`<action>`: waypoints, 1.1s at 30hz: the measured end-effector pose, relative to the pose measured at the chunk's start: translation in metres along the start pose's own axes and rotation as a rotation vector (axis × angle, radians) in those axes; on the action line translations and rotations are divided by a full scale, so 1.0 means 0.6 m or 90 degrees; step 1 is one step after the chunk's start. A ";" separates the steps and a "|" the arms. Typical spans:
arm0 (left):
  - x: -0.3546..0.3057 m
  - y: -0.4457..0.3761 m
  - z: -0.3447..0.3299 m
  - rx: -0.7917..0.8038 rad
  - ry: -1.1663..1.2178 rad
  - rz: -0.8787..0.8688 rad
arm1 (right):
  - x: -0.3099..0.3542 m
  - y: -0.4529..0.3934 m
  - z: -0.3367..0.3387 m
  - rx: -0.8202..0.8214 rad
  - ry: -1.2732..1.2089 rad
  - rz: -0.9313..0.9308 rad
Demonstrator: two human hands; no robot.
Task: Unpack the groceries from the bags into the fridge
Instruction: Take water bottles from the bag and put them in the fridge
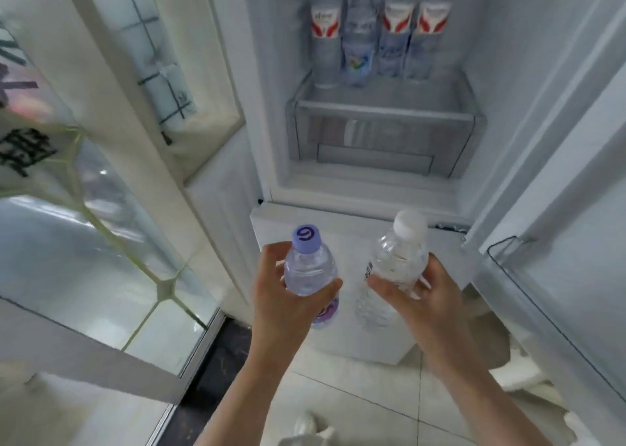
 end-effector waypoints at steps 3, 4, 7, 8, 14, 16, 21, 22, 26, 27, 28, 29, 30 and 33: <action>-0.019 -0.089 0.001 0.052 0.005 -0.030 | 0.024 -0.057 -0.011 -0.066 0.001 0.013; -0.027 -0.117 0.000 0.064 0.008 -0.042 | 0.031 -0.076 -0.013 -0.085 0.003 0.018; -0.057 -0.193 -0.009 0.082 0.018 -0.080 | 0.063 -0.125 -0.015 -0.119 0.008 0.043; -0.069 -0.216 -0.015 0.089 0.025 -0.094 | 0.076 -0.139 -0.014 -0.128 0.011 0.054; -0.153 -0.341 -0.063 0.121 0.088 -0.178 | 0.158 -0.232 0.005 -0.185 0.015 0.114; -0.186 -0.381 -0.082 0.118 0.104 -0.208 | 0.183 -0.266 0.017 -0.214 0.017 0.134; -0.268 -0.473 -0.137 0.135 0.129 -0.269 | 0.247 -0.357 0.045 -0.264 0.022 0.195; -0.281 -0.491 -0.149 0.137 0.132 -0.278 | 0.258 -0.375 0.052 -0.273 0.026 0.203; -0.317 -0.549 -0.201 0.117 0.132 -0.332 | 0.285 -0.443 0.080 -0.303 0.017 0.231; -0.320 -0.561 -0.214 0.112 0.133 -0.340 | 0.287 -0.459 0.087 -0.307 0.014 0.229; -0.320 -0.574 -0.227 0.107 0.134 -0.343 | 0.287 -0.477 0.095 -0.311 0.011 0.225; -0.318 -0.586 -0.241 0.102 0.132 -0.343 | 0.287 -0.494 0.102 -0.313 0.006 0.221; -0.315 -0.599 -0.256 0.099 0.127 -0.343 | 0.285 -0.513 0.109 -0.314 0.004 0.214; -0.300 -0.631 -0.297 0.104 0.128 -0.337 | 0.276 -0.558 0.124 -0.312 0.026 0.189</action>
Point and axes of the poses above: each hand's wrist, its own y-axis away from the middle knuckle, its own z-axis out of the back of the hand, x = y × z, the point moved 8 cm from there along -y, towards the middle knuckle, and after that the axes turned 4 degrees about x, right-handed, at the moved point
